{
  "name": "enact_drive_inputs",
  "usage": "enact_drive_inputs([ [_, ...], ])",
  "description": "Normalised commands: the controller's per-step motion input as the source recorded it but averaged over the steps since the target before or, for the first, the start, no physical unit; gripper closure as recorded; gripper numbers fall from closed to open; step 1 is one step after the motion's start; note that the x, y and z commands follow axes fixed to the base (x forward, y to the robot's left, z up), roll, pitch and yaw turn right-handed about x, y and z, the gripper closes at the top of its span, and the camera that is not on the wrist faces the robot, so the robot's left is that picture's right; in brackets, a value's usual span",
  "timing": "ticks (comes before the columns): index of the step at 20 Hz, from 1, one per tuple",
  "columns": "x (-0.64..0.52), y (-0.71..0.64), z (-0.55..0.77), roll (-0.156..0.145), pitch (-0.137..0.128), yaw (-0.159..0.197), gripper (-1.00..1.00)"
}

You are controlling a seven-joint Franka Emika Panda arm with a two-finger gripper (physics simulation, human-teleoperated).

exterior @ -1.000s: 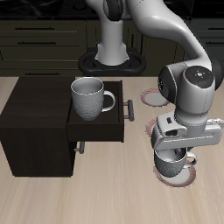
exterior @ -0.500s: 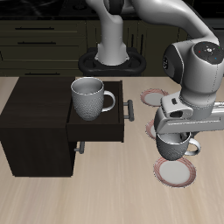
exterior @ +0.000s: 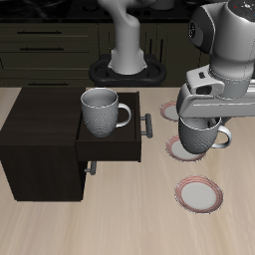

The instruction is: Place the porcelain mug that is on the plate onto the top of the cabinet

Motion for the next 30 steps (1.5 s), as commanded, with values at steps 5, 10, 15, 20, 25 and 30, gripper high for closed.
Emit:
enact_drive_inputs([
  [5, -0.25, -0.12, 0.5, -0.015, -0.053, -0.008, 1.0],
  [10, -0.24, -0.17, 0.4, -0.049, -0.057, 0.001, 1.0],
  [15, -0.25, -0.08, 0.12, 0.008, -0.022, -0.013, 1.0],
  [20, -0.25, -0.23, 0.3, 0.007, -0.039, 0.012, 1.0],
  [25, -0.18, -0.38, 0.35, 0.008, -0.026, 0.021, 1.0],
  [30, -0.05, -0.32, 0.26, -0.02, -0.024, -0.006, 1.0],
])
